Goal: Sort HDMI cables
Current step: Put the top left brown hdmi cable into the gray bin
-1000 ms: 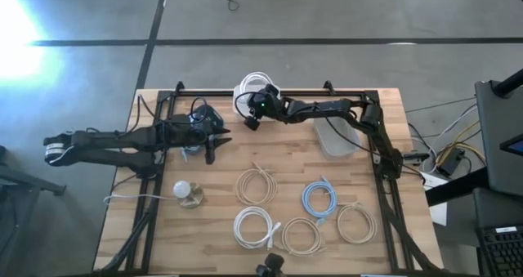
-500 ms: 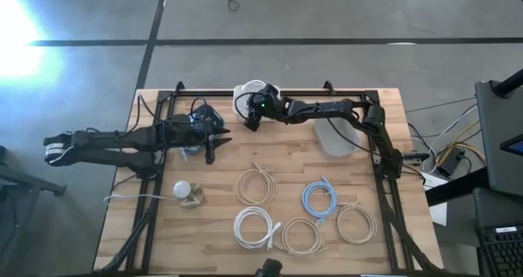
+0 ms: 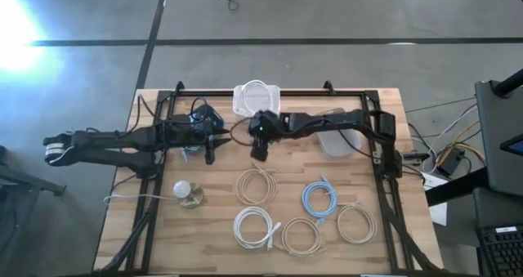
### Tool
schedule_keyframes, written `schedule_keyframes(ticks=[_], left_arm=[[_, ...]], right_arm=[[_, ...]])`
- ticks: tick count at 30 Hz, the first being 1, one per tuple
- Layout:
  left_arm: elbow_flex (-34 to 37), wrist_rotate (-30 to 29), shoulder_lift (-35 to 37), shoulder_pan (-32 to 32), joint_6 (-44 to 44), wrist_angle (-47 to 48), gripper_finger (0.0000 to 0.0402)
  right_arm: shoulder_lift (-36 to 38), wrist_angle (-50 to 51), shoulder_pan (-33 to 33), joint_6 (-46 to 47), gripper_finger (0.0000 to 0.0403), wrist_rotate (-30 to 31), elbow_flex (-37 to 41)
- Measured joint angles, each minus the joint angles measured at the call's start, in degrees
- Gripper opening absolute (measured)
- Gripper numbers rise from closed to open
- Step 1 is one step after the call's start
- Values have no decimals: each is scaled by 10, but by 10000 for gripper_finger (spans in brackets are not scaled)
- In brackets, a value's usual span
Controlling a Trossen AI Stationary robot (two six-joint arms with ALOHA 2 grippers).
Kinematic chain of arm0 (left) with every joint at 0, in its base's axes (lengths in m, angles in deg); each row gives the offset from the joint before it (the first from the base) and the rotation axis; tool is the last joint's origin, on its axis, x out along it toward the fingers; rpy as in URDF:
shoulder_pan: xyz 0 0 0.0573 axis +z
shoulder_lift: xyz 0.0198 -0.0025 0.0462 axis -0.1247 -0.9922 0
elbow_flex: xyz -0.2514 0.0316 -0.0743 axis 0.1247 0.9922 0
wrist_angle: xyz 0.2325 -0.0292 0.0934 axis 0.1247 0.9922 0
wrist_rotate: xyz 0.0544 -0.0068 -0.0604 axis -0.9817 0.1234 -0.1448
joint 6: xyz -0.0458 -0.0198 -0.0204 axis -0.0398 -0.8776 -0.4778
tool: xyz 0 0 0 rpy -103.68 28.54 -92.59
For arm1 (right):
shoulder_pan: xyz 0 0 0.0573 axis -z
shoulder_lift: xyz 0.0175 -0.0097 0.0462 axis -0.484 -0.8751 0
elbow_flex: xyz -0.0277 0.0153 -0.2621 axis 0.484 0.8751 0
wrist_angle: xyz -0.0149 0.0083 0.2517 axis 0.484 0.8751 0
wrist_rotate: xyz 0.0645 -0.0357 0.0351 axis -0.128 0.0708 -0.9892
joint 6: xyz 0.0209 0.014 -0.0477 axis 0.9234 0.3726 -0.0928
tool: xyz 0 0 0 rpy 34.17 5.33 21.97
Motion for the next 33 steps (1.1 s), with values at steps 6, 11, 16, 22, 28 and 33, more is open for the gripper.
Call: schedule_keyframes(ticks=[6, 11, 16, 22, 28, 33], left_arm=[[0, 0, 0, 0, 0, 1, 135], [0, 0, 0, 0, -2, 5, 135], [0, 0, 0, 0, -2, 5, 135], [0, 0, 0, 0, -5, 5, 135], [0, 0, 0, 0, -14, 5, 135], [0, 0, 0, 0, -14, 14, 135]], right_arm=[[-2, 49, -43, 48, 175, -20, 10], [-2, 78, -73, 95, 172, -28, 14], [-11, 75, -94, 126, 171, -59, 25], [-38, 66, -103, 137, 171, -60, 30], [-65, 55, -103, 123, 171, -45, 30], [-69, 57, -103, 91, 135, -46, 29]])
